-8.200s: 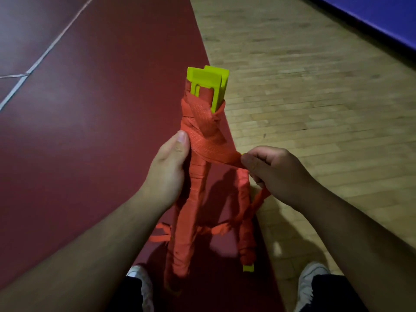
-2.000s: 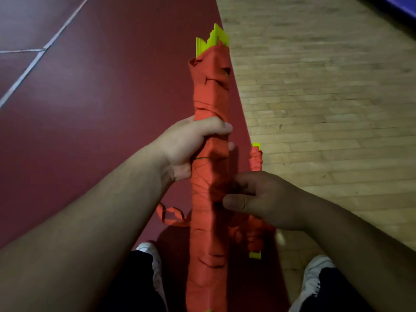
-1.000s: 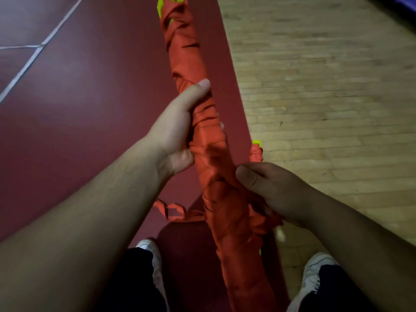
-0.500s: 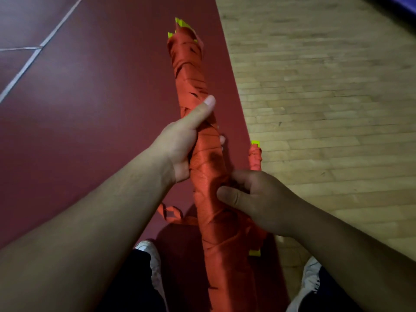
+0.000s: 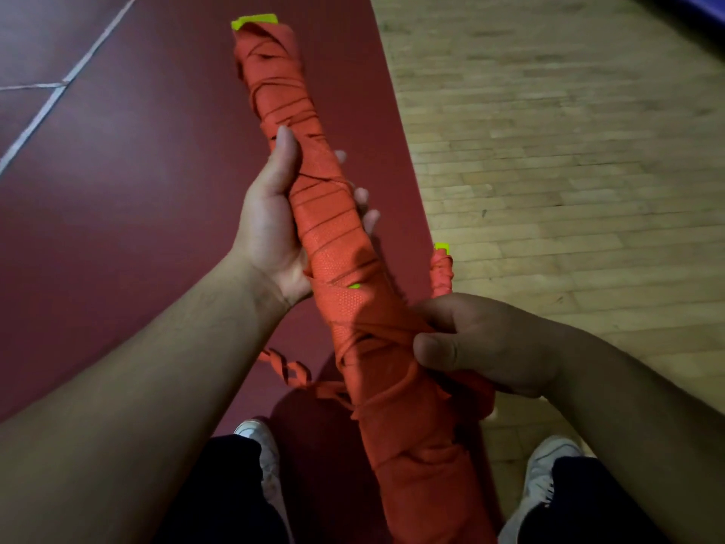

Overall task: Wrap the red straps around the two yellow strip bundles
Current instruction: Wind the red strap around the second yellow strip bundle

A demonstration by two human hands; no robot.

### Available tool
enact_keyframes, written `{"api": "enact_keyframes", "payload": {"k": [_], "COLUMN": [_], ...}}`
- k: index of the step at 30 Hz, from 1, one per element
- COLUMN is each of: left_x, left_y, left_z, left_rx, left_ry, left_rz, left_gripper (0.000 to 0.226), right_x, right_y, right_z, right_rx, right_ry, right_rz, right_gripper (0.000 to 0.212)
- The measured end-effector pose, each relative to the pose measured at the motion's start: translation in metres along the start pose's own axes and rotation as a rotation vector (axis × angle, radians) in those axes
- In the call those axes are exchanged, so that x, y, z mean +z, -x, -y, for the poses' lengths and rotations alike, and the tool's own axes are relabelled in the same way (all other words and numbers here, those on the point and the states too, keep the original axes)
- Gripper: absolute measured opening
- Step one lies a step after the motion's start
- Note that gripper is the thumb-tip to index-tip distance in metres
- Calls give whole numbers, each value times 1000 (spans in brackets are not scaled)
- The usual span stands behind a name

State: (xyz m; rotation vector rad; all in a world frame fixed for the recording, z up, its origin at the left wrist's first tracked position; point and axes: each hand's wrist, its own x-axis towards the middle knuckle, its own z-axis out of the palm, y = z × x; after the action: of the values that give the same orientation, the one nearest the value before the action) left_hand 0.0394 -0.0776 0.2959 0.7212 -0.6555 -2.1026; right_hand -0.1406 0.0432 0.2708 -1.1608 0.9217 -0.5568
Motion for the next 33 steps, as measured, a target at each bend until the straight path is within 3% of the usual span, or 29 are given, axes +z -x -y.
{"api": "enact_keyframes", "payload": {"k": [3, 4, 6, 8, 11, 13, 17, 22, 27, 31, 33], "left_x": [-1, -1, -2, -5, -10, -10, -5, -4, 2, 2, 1], "left_y": [-2, -2, -4, -6, -7, -7, -6, -8, -7, -5, -5], "left_z": [1, 3, 5, 6, 5, 5, 9, 3, 2, 2, 3], "left_rx": [18, 19, 14, 14, 10, 32, 83, 27, 2, 24, 65], "left_ry": [27, 5, -90, -194, -301, -406, -514, -340, -99, 51, 105], "left_rz": [-24, -36, -85, -146, -169, -186, -217, -217, -109, -81, -84], "left_gripper": [58, 60, 68, 70, 57, 48, 44, 55, 61, 63, 63], "right_x": [2, 4, 7, 7, -1, -1, -2, -8, -8, 8, 16], "right_y": [-2, -2, -1, 1, 0, 1, 3, 4, -3, -9, -11], "right_z": [-4, -3, 1, 9, 11, 14, 17, 11, 2, -16, -24], "right_rx": [-23, -38, -83, -48, 84, 128, -1, -11, -32, -6, 70], "right_ry": [-76, -85, -57, 42, 382, 424, 433, 304, 149, -72, -193], "right_rz": [1, 18, -1, -32, -68, -70, -106, -208, -274, -229, -239], "right_gripper": [81, 72, 34, 14, 43, 41, 44, 89, 52, 68, 87]}}
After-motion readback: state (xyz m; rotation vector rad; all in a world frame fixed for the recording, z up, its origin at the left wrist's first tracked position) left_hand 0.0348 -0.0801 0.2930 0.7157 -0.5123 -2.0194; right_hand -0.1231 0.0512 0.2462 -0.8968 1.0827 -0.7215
